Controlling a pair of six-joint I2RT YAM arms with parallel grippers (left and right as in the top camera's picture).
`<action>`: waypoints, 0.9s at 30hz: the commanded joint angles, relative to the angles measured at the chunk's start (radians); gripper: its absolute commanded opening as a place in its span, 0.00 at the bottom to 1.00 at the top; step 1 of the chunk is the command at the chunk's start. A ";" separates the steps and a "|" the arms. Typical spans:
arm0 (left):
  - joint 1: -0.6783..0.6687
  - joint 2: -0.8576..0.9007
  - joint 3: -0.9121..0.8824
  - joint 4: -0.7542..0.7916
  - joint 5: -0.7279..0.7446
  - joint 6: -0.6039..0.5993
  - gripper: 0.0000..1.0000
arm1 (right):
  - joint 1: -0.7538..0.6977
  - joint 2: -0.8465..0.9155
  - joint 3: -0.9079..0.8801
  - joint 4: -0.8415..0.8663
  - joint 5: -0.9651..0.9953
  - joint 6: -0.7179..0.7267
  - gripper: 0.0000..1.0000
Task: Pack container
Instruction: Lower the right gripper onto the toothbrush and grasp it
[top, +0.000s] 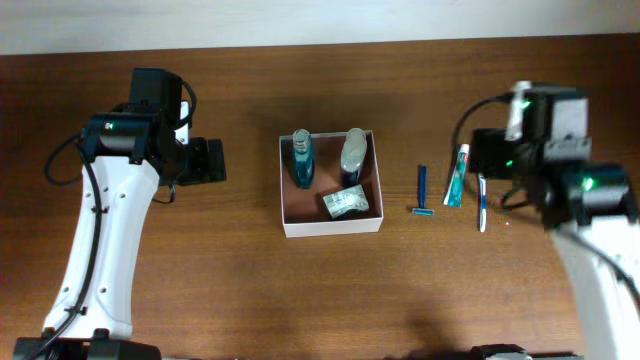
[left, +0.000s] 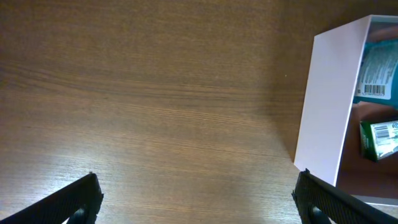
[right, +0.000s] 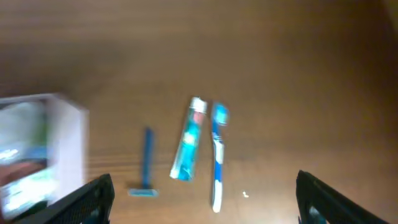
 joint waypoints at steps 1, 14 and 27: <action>0.005 -0.018 -0.003 0.001 0.011 0.013 1.00 | -0.168 0.144 -0.006 -0.015 -0.156 -0.005 0.84; 0.005 -0.018 -0.003 0.002 0.011 0.013 1.00 | -0.230 0.581 -0.006 -0.010 -0.178 -0.110 0.80; 0.005 -0.018 -0.003 -0.005 0.011 0.013 1.00 | -0.232 0.702 -0.006 0.084 -0.159 -0.109 0.73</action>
